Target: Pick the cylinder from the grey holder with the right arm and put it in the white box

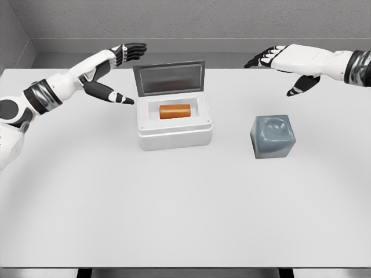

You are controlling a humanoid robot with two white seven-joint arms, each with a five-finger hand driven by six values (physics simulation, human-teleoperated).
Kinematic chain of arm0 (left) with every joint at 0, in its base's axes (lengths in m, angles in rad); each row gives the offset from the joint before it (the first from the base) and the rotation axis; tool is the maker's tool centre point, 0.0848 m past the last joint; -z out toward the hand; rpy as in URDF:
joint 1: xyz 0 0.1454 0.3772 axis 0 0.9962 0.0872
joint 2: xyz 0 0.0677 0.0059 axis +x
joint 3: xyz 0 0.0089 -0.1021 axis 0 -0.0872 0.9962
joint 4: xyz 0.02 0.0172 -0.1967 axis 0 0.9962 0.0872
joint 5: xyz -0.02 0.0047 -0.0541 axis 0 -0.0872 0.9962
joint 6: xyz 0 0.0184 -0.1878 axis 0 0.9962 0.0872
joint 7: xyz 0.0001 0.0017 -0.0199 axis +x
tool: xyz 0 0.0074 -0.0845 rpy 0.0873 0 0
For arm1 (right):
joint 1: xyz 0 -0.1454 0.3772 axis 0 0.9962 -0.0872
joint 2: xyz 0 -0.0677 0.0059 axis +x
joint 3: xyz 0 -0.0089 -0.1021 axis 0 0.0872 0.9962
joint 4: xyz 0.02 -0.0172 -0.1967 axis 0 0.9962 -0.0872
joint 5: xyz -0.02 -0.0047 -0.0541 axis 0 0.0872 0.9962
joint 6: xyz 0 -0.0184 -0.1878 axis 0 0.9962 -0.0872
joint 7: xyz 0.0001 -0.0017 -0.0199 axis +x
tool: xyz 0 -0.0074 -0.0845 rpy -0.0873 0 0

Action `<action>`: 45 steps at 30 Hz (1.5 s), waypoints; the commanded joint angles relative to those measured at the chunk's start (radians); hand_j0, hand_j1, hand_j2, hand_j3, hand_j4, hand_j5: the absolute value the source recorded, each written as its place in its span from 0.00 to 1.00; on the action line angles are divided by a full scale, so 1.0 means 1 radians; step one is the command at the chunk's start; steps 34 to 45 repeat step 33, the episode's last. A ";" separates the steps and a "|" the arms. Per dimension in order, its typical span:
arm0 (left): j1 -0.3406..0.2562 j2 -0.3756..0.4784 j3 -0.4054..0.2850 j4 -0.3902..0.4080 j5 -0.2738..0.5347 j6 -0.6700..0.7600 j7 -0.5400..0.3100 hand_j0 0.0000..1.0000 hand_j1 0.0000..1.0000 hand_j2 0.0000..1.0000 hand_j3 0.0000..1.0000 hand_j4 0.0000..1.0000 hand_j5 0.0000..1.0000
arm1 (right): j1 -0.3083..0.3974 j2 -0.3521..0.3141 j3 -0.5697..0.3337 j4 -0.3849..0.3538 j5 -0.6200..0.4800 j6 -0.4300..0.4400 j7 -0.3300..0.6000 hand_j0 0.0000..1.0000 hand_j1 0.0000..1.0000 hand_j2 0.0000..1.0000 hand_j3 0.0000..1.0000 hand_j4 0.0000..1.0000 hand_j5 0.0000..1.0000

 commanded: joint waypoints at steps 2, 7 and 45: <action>0.011 0.001 0.002 0.018 0.009 0.022 0.000 1.00 1.00 1.00 1.00 1.00 1.00 | 0.011 -0.004 -0.005 -0.003 -0.006 0.003 -0.001 1.00 1.00 1.00 1.00 1.00 1.00; 0.008 -0.006 0.003 0.056 0.009 0.053 0.000 1.00 1.00 1.00 1.00 1.00 1.00 | 0.031 -0.027 -0.009 -0.023 -0.006 0.003 -0.001 1.00 1.00 1.00 1.00 1.00 1.00; 0.049 0.095 -0.038 -0.094 0.038 0.038 0.000 1.00 1.00 1.00 1.00 1.00 1.00 | 0.034 -0.050 -0.012 -0.058 -0.006 0.003 -0.001 1.00 1.00 1.00 1.00 1.00 1.00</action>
